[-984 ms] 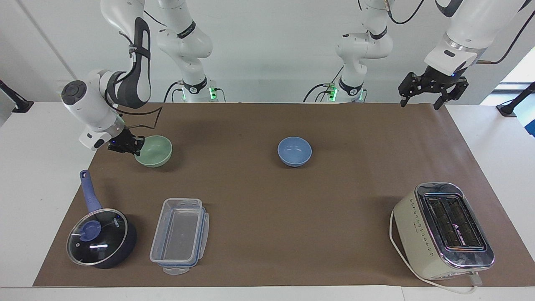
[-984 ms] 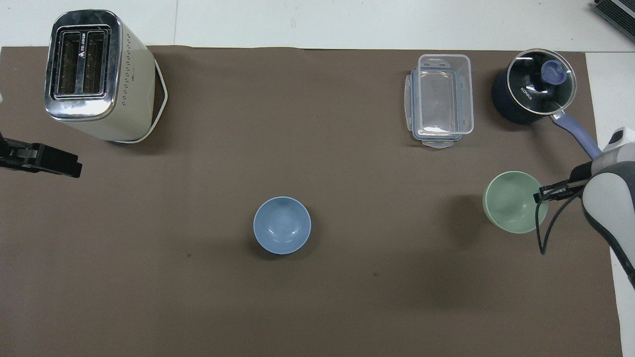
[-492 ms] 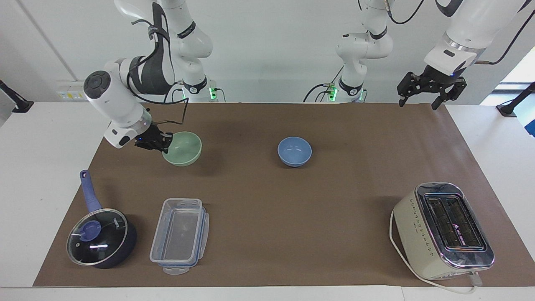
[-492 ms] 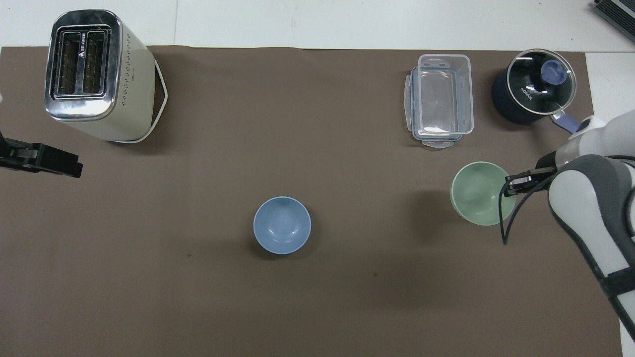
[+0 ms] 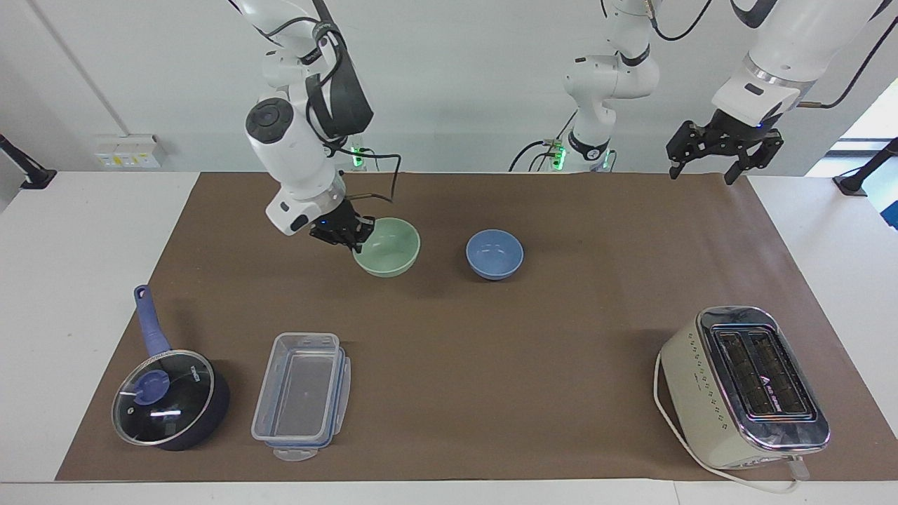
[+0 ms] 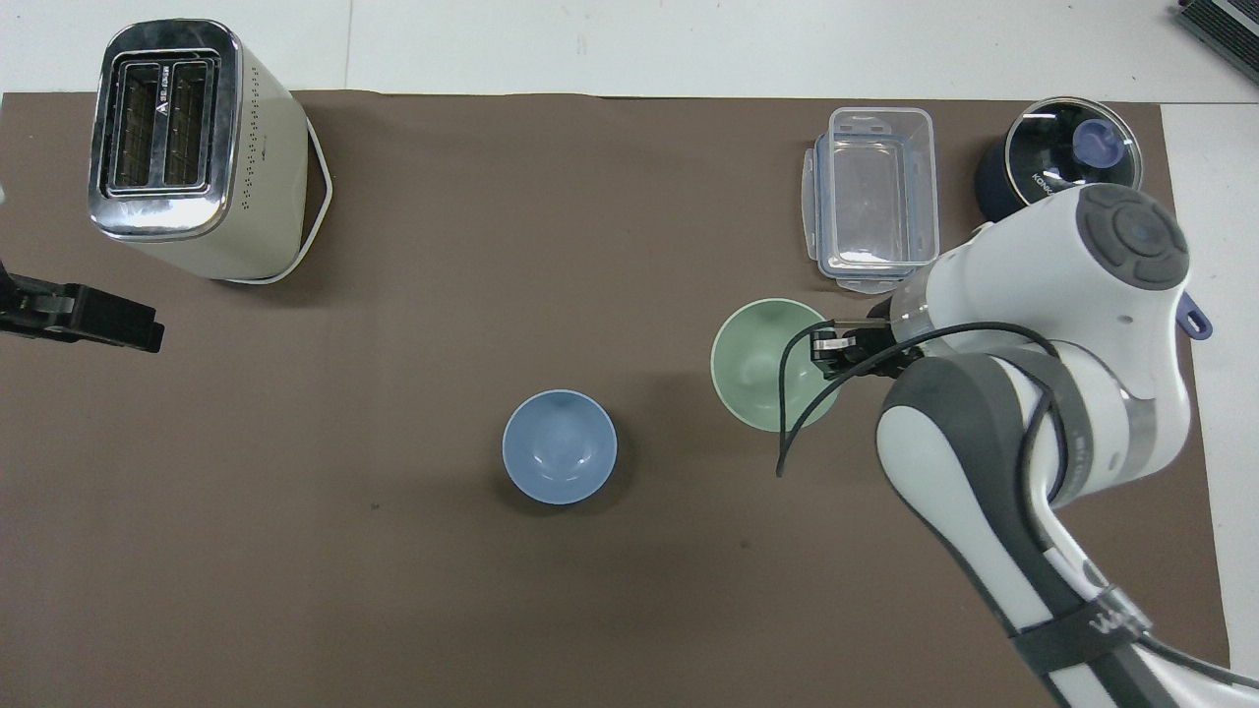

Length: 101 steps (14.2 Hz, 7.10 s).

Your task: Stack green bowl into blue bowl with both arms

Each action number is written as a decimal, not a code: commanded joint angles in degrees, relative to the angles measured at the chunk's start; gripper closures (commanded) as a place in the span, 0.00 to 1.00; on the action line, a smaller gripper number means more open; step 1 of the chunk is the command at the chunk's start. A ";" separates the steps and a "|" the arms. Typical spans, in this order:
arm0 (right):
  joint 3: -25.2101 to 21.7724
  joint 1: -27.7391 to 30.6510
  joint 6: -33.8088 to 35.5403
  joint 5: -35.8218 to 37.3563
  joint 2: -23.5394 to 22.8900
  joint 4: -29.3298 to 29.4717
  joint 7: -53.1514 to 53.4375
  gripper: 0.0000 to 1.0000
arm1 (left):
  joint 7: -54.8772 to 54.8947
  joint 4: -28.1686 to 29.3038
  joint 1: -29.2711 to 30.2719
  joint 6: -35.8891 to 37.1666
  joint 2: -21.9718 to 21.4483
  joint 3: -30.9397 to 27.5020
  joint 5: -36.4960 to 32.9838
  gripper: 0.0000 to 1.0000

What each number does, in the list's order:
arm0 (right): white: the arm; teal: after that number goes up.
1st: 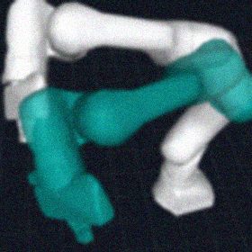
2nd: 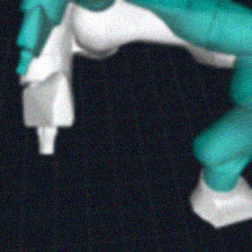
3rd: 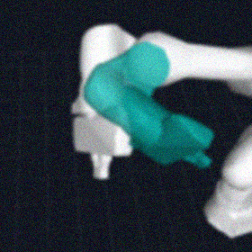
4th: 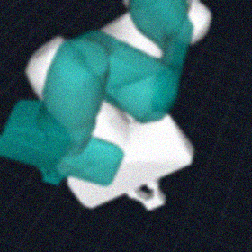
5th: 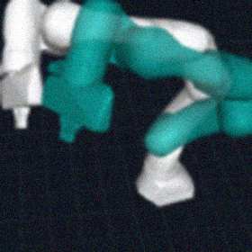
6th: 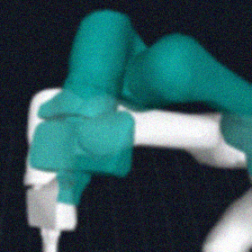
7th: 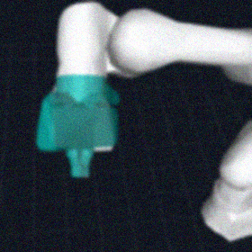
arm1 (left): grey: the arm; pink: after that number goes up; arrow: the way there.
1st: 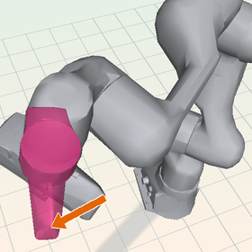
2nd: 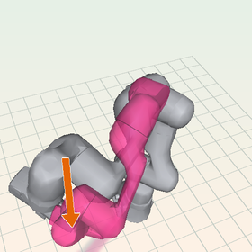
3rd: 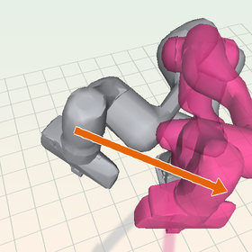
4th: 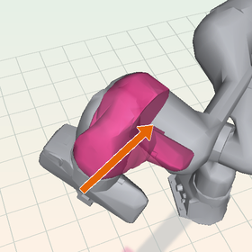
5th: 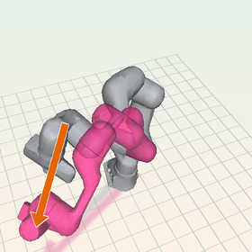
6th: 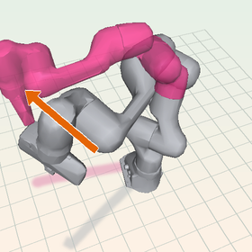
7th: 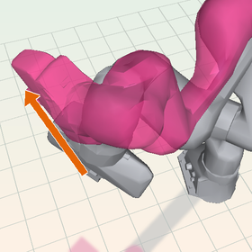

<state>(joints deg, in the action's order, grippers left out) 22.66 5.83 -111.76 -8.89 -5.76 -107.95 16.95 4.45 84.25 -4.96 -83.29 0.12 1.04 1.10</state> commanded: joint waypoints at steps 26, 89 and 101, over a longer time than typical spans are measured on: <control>-0.07 -20.85 -16.12 0.63 -9.89 -2.18 20.23 1.00 | -0.49 1.53 0.65 0.23 -1.44 0.37 0.66 0.00; -0.95 -2.05 -3.30 12.32 2.94 5.99 16.72 0.00 | -0.49 1.53 0.65 0.23 -1.44 0.37 0.66 0.00; -12.96 -1.59 15.06 11.18 9.18 11.87 1.96 0.00 | -0.49 1.44 0.65 0.23 -1.44 0.37 0.66 0.00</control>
<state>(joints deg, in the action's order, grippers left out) 13.79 6.50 -99.61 3.29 2.71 -97.81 21.78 4.44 84.26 -4.96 -83.29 0.09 1.04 1.10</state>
